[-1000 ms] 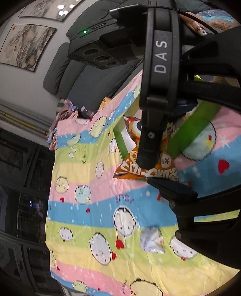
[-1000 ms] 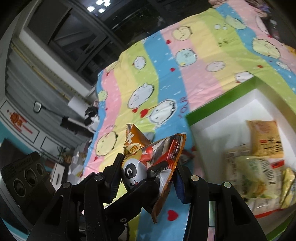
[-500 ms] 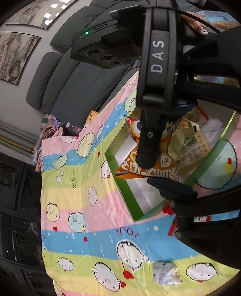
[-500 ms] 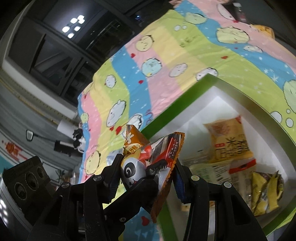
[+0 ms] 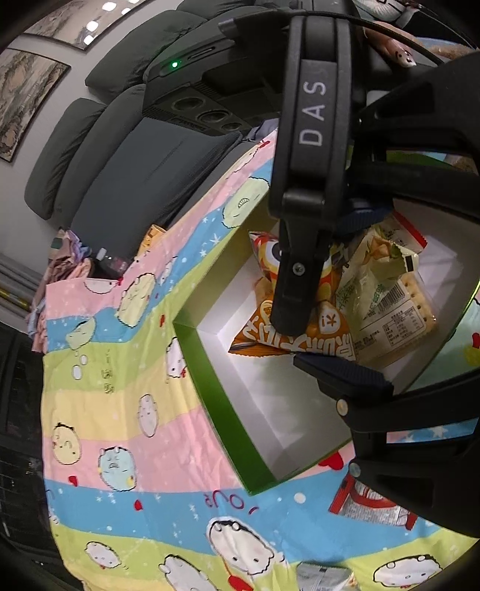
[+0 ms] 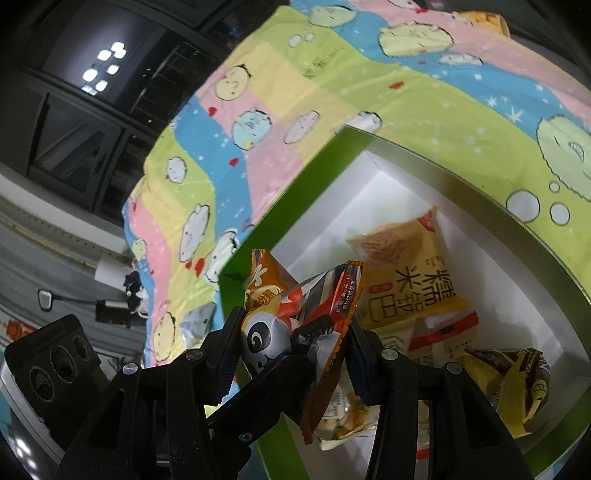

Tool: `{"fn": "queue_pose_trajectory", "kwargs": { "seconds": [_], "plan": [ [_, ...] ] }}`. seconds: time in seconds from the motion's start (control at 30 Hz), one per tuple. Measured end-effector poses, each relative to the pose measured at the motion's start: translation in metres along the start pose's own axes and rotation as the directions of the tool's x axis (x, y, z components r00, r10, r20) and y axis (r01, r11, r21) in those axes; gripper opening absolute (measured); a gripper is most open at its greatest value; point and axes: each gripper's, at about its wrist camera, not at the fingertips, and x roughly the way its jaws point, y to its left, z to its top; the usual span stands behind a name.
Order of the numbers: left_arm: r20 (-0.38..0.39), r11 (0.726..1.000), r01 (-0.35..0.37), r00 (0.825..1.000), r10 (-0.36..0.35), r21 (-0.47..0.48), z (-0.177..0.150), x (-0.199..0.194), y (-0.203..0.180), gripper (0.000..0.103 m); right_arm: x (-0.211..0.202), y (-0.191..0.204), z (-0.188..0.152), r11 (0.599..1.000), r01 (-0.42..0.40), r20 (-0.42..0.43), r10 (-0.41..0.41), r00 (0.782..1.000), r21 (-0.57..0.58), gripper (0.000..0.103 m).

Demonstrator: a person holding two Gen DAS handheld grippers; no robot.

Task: Organize snacks
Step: 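Lift the orange panda bag and carry it into the green box, then open the right tool to drop the panda bag in the box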

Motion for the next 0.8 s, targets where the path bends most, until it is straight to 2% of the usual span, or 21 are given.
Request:
{"fn": "queue_pose_trajectory", "kwargs": {
  "seconds": [0.23,0.47,0.7,0.8],
  "plan": [
    [-0.034,1.0,0.005,0.999,-0.006,-0.028,-0.001,0.012,0.005,0.061,0.008,-0.009,0.003,0.999,0.023,-0.021,-0.022,1.0,0.031,0.05],
    [-0.045,0.999,-0.027,0.999,0.026,-0.042,-0.003,0.018,0.008,0.064,0.009,-0.011,0.003,0.998,0.053,-0.016,-0.052,0.999,0.041,0.05],
    [-0.04,0.999,-0.03,0.999,0.028,-0.042,-0.004,0.012,0.006,0.078,0.004,-0.011,0.003,0.993,0.109,0.02,-0.109,0.994,0.035,0.05],
    [-0.025,0.999,-0.03,0.999,0.029,-0.036,-0.005,0.003,0.004,0.08,-0.001,-0.01,0.004,0.992,0.125,0.04,-0.127,0.991,0.03,0.05]
  ]
}}
